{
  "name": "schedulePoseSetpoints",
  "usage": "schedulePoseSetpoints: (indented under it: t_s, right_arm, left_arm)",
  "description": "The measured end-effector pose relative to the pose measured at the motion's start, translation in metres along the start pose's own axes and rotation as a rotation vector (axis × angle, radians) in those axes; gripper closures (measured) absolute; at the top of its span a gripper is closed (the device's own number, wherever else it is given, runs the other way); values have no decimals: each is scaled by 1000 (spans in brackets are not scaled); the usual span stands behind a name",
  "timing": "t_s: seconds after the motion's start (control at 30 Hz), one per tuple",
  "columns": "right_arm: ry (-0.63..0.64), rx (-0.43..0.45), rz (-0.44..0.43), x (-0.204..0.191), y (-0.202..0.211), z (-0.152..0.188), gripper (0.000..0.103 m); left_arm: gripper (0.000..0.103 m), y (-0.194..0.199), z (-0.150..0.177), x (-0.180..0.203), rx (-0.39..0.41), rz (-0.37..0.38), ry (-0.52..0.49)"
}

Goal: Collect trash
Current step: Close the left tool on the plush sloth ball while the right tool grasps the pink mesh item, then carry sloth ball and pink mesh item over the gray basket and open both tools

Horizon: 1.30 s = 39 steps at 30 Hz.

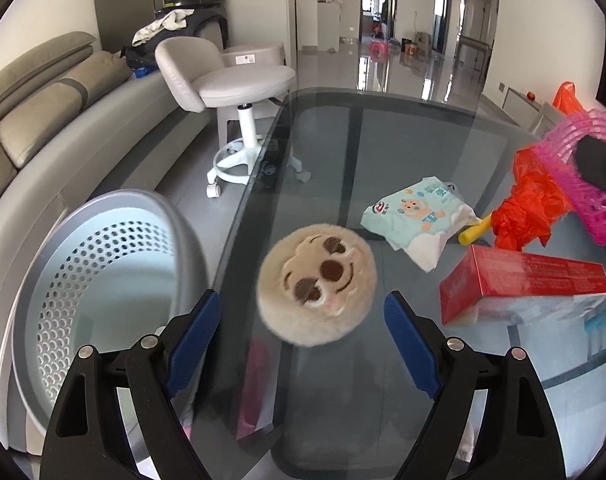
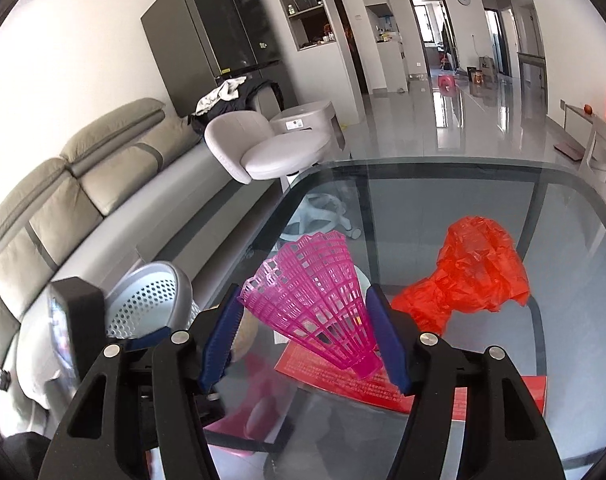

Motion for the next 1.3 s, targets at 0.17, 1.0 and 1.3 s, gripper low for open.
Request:
schedulePoseSetpoints:
  t_s: [0.17, 1.0, 1.3]
  right_arm:
    - [-8, 15, -12, -2, 3, -4, 42]
    - [21, -12, -35, -37, -26, 1, 42]
    - [77, -47, -104, -101, -67, 11, 42]
  left_arm:
    - [21, -17, -3, 9, -37, 5, 4]
    - [43, 57, -23, -66, 157, -58, 66]
    - [43, 75, -15, -143, 181, -139, 124]
Point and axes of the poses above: each gripper's, at about its wrist camera, not at the fingertips, and y roughly against the way its jaws point, x to its right, z to its underside, the point moved 8 cm from there along -y, roughly the way its jaws point, and after that the axes turned 13 degrees about -z, right-handed, at the moved point
